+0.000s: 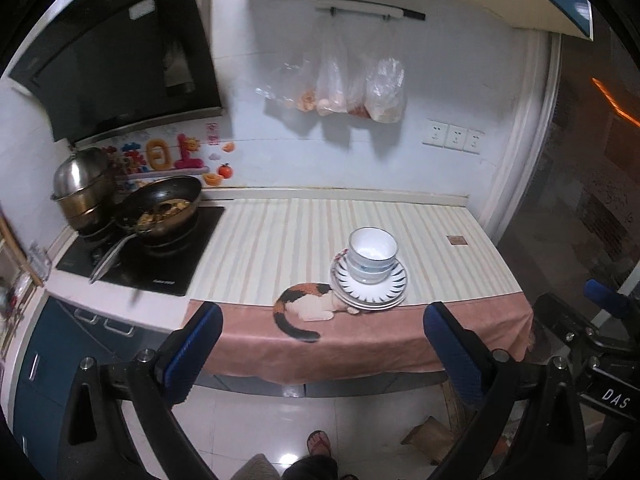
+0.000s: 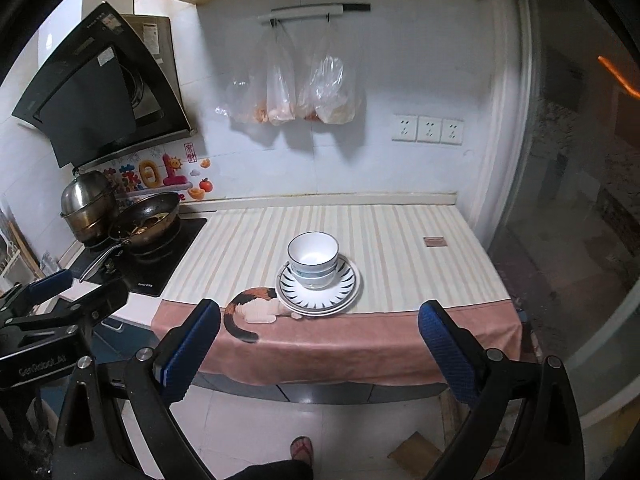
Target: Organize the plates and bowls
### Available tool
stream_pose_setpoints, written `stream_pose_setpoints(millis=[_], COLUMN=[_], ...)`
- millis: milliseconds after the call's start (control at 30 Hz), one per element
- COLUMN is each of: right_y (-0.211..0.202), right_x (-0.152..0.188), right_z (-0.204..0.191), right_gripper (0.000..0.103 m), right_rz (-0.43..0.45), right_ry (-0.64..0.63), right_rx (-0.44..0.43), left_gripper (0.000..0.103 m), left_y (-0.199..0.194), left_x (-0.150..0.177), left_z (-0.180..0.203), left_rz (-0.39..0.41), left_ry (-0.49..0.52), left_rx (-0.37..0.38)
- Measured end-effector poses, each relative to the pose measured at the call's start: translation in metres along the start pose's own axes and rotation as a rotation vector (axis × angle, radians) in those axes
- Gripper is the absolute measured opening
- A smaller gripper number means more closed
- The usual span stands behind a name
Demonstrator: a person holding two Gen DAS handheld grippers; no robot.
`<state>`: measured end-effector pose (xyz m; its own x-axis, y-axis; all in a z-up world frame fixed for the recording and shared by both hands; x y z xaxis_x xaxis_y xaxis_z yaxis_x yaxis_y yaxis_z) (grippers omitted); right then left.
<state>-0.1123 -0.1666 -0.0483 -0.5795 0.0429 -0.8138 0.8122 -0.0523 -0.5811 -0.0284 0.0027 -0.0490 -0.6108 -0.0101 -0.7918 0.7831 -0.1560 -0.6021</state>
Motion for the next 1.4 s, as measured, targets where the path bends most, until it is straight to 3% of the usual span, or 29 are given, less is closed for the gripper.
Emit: stream_pose_setpoints(millis=[433,1400], right_y=[-0.044,-0.027], right_x=[0.026,0.023], right_z=[-0.006,0.002], right_gripper=[0.102,0.102], right_rz=[0.039,0.017], right_ry=[-0.023,-0.025], right_rx=[0.017,0.028], left_gripper=[0.103,0.103], left_y=[-0.033,-0.034], left_x=[0.033,0.039], left_z=[-0.007,-0.009], left_rz=[0.024,0.027], left_ry=[0.000,-0.015], left_rx=[-0.065,-0.096])
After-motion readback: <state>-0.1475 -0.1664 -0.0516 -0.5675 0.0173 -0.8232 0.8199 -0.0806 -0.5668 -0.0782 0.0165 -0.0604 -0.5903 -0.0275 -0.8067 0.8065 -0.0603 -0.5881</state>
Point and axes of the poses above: each gripper's, at about its wrist camera, not at the fingertips, and y roughly the way its jaws point, z to its right, x to its underside, the point moved 4 cm from there along y, roughly the way its jaws point, and after that the axes turned 2 degrees about x, right-handed, at the moved point
